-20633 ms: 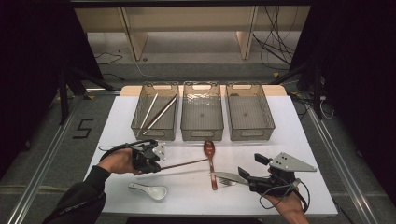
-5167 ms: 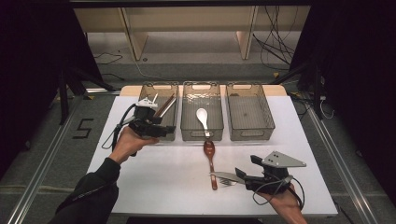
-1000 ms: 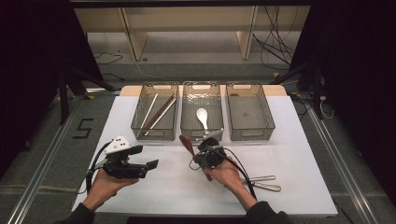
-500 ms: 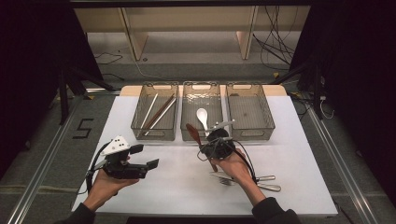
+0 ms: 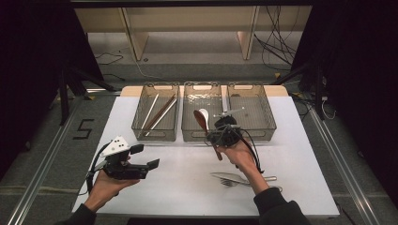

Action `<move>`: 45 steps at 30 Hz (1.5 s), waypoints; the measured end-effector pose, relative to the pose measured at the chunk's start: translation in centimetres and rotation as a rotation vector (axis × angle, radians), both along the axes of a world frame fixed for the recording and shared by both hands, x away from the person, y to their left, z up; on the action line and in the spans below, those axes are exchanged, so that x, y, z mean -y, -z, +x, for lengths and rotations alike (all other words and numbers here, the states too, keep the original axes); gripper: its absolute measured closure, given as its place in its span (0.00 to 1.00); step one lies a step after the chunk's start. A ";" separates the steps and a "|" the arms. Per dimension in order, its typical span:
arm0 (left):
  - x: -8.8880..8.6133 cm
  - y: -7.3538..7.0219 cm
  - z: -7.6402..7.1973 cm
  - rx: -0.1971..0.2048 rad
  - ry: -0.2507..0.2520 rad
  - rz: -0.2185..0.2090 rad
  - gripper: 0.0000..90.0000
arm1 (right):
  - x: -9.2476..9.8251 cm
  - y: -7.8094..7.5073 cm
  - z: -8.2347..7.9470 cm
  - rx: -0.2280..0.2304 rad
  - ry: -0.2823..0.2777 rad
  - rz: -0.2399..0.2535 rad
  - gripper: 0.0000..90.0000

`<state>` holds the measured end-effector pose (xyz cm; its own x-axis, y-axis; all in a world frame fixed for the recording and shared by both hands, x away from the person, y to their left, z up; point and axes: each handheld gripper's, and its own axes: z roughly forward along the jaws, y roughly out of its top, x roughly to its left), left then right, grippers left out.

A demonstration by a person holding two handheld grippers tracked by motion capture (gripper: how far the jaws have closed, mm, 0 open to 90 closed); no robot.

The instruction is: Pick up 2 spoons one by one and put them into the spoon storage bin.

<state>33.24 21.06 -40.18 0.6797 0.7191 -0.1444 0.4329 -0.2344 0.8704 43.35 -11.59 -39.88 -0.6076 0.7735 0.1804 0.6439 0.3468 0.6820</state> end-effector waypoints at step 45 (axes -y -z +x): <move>0.1 -0.2 -0.3 0.029 0.015 -0.020 0.17 | -0.9 -3.5 8.3 -0.010 0.141 -0.018 0.95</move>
